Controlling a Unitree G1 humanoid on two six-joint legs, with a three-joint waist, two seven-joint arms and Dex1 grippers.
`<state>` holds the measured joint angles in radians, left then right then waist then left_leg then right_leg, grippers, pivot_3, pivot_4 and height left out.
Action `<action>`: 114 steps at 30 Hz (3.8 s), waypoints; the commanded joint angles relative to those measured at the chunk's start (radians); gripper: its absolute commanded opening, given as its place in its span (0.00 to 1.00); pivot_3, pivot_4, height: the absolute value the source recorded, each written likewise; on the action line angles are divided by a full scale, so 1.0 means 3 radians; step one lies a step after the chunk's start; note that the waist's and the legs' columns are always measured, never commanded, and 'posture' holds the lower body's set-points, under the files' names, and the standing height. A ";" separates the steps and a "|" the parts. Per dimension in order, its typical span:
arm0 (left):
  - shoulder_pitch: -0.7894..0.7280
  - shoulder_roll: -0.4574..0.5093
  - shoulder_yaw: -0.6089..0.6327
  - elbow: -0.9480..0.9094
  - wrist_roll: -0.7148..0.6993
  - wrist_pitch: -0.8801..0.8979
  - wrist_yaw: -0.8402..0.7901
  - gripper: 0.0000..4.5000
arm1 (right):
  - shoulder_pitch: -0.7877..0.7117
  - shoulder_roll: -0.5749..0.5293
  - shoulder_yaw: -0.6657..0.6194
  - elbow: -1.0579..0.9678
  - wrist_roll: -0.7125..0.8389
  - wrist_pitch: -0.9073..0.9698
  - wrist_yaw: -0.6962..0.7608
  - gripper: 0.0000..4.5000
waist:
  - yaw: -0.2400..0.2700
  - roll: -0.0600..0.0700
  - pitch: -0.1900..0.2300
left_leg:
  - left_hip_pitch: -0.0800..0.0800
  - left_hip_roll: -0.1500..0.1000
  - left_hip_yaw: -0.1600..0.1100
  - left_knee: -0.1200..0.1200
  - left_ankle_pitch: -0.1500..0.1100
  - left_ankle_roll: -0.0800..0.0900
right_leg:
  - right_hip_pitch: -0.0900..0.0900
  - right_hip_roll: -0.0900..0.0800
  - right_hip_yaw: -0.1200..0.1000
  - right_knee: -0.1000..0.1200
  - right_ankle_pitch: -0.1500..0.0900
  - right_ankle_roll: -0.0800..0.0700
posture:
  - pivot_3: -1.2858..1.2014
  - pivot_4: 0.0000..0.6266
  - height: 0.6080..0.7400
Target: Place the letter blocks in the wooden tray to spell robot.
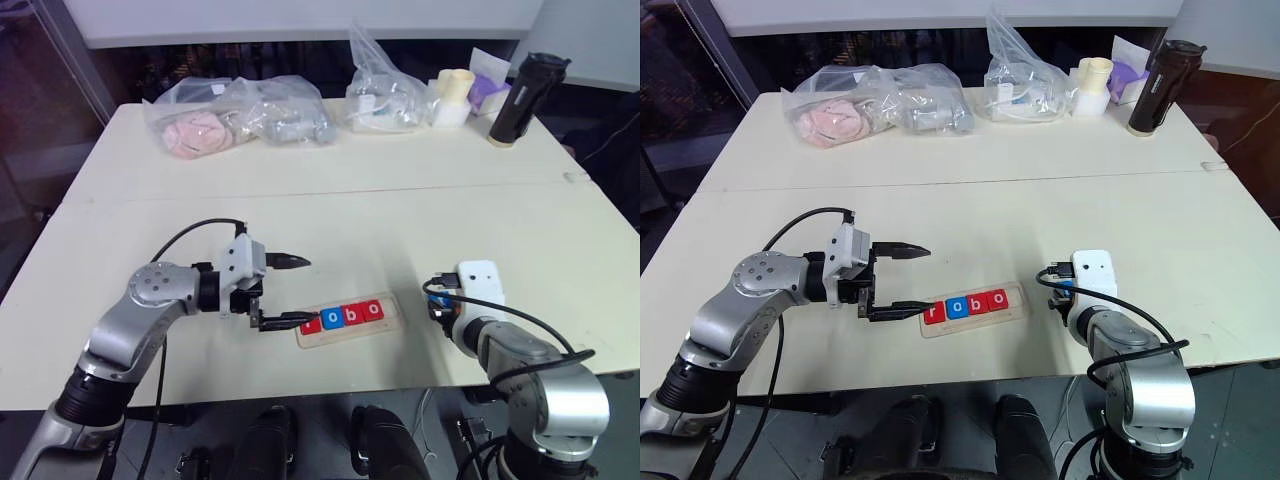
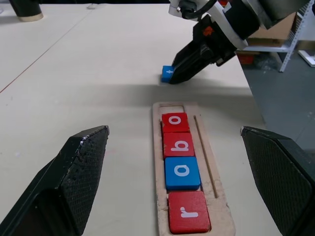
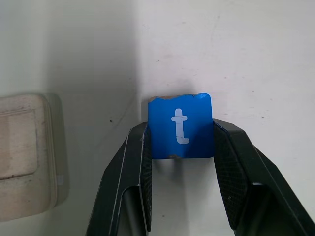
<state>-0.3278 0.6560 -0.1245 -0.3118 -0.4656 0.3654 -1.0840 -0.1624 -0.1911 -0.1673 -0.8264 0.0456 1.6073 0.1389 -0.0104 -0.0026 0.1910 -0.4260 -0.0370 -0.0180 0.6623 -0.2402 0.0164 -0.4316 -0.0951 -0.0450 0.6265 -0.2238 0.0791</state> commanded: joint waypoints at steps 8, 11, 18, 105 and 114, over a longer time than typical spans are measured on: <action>-0.0044 0.0010 0.0054 -0.0018 0.0000 -0.0064 -0.0029 1.00 | -0.0011 -0.1929 0.0206 -0.0131 0.0811 -0.0873 0.1506 0.99 | 0.0004 0.0005 0.0007 | -0.0001 0.0000 0.0000 -0.0001 -0.0001 0.0001 | 0.0010 -0.0003 -0.0008 -0.0021 -0.0008 0.0014 | 0.52 0.24 1.00; -0.0067 -0.0020 0.0026 0.0000 0.0014 -0.0075 -0.0025 1.00 | 0.0370 -0.2500 0.0150 0.0134 0.0809 -0.2088 0.2241 0.99 | 0.0021 -0.0005 0.0005 | -0.0001 0.0002 -0.0009 -0.0007 -0.0003 0.0004 | 0.0018 -0.0001 -0.0024 -0.0036 -0.0008 0.0015 | 0.52 0.24 1.00; -0.0064 -0.0046 0.0015 -0.0004 0.0034 -0.0083 -0.0009 1.00 | 0.0511 -0.2827 0.0148 0.1424 0.0681 -0.3779 0.3061 0.99 | 0.0079 -0.0009 0.0008 | -0.0001 -0.0003 -0.0002 -0.0007 -0.0005 0.0008 | 0.0023 -0.0001 -0.0027 -0.0042 -0.0003 0.0019 | 0.52 0.24 1.00; 0.0121 -0.0009 0.0087 -0.0288 -0.0044 0.0052 0.0282 1.00 | -0.1331 -0.2249 0.1573 0.2904 0.0021 -0.4783 0.4325 0.25 | 0.0078 -0.0007 0.0007 | 0.0004 -0.0002 0.0001 0.0011 -0.0004 0.0007 | 0.0024 -0.0005 -0.0020 -0.0025 0.0016 0.0015 | 0.52 0.24 1.00; 0.0138 -0.0008 0.0089 -0.0310 -0.0052 0.0065 0.0308 1.00 | -0.1355 -0.2175 0.1595 0.2935 -0.0034 -0.4802 0.4329 0.25 | 0.0080 -0.0007 0.0007 | 0.0003 -0.0002 0.0001 0.0011 -0.0004 0.0006 | 0.0024 -0.0005 -0.0020 -0.0025 0.0016 0.0015 | 0.52 0.24 1.00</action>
<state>-0.2874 0.6513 -0.1256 -0.3672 -0.4674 0.3858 -0.9969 -0.5533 -0.8429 0.3118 0.0630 0.0342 0.1783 1.4322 0.0135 -0.0046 0.1931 -0.4250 -0.0377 -0.0175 0.6657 -0.2413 0.0183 -0.4245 -0.0964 -0.0510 0.6191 -0.2191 0.0837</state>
